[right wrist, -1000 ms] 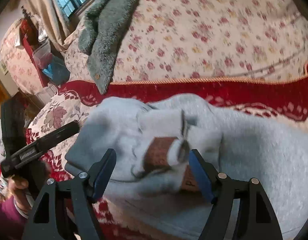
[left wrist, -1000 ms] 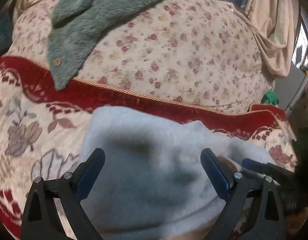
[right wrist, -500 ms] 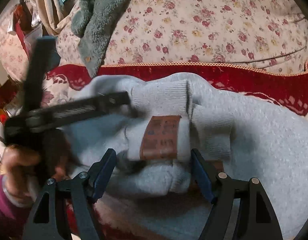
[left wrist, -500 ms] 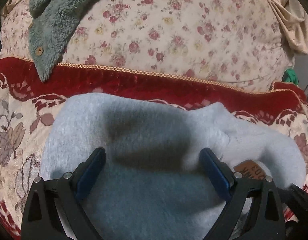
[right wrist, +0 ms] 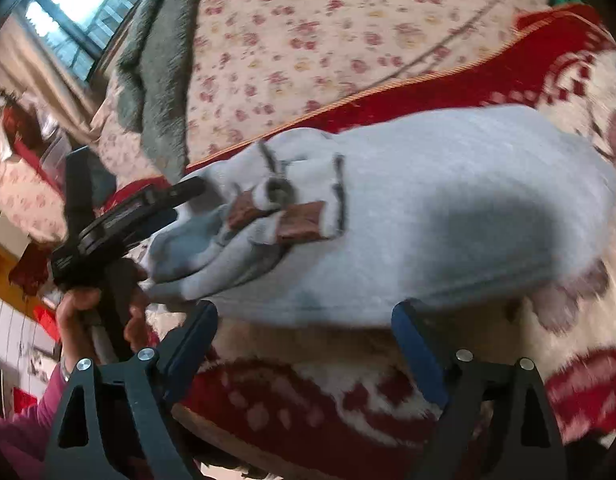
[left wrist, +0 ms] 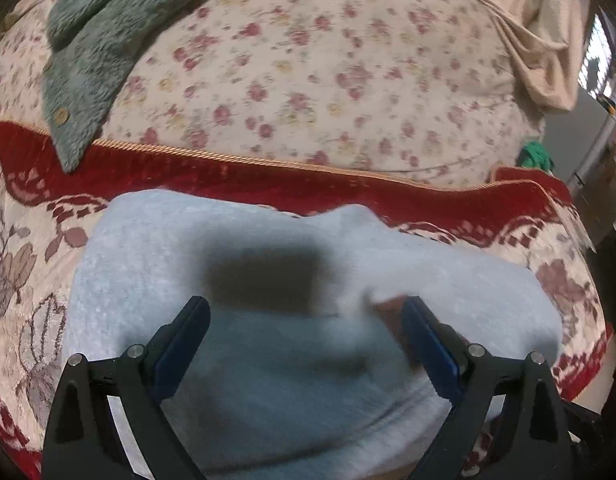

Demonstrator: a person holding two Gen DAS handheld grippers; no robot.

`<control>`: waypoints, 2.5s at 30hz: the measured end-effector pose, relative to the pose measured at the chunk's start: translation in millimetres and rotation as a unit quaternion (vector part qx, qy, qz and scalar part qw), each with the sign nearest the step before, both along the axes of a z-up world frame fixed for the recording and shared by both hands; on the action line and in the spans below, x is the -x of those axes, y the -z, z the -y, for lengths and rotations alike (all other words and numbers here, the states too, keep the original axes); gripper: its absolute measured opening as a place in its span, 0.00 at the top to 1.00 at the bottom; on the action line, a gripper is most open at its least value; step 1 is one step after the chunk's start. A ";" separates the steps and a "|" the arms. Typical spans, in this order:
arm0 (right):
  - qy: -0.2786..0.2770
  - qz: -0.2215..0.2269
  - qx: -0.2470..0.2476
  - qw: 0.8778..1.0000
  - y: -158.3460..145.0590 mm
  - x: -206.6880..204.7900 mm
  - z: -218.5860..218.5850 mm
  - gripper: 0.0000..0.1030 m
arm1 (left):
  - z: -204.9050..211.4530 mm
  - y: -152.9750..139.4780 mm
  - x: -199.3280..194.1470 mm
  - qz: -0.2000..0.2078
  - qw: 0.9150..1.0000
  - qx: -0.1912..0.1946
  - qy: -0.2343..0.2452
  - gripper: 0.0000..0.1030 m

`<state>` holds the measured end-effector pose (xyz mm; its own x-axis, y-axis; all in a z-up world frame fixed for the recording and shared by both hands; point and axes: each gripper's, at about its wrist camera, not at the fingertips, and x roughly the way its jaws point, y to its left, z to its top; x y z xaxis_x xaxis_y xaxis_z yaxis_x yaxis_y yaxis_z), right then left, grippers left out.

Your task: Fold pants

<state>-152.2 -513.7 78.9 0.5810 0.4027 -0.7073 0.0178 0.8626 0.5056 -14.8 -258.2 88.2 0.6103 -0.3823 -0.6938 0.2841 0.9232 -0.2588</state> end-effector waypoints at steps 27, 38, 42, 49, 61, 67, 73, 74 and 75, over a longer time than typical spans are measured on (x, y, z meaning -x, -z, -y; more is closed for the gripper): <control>0.181 0.003 -0.149 0.972 54.3 -19.2 87.5 0.08 | 124.1 -10.8 -57.7 -0.072 0.983 0.017 0.169 0.07; 0.139 0.029 -0.142 0.980 60.1 -20.3 90.4 0.09 | 233.0 26.0 -121.4 -0.172 0.921 -0.019 0.348 0.07; 0.136 0.035 -0.153 0.978 62.4 -18.0 93.1 0.09 | 265.2 39.9 -126.7 -0.197 0.897 -0.030 0.394 0.07; 0.126 0.043 -0.143 0.981 61.8 -19.0 90.1 0.09 | 297.3 67.2 -128.3 -0.265 0.858 -0.027 0.439 0.07; 0.120 0.084 -0.134 0.980 50.6 -27.9 90.7 0.67 | 305.8 66.3 -120.7 -0.248 0.867 -0.054 0.428 0.58; 0.102 0.115 -0.064 0.986 18.6 -31.4 73.0 0.72 | 294.0 41.3 -107.2 -0.217 0.874 -0.051 0.432 0.70; 0.061 0.159 0.029 0.985 -31.1 -39.4 42.3 0.72 | 258.0 -3.9 -111.3 -0.193 0.884 0.015 0.425 0.70; 0.049 0.169 0.048 0.983 -41.7 -41.8 33.9 0.72 | 244.8 -18.1 -113.2 -0.186 0.887 0.032 0.421 0.70; 0.038 0.177 0.067 0.981 -50.5 -43.0 25.7 0.72 | 235.7 -27.5 -114.5 -0.179 0.890 0.042 0.418 0.70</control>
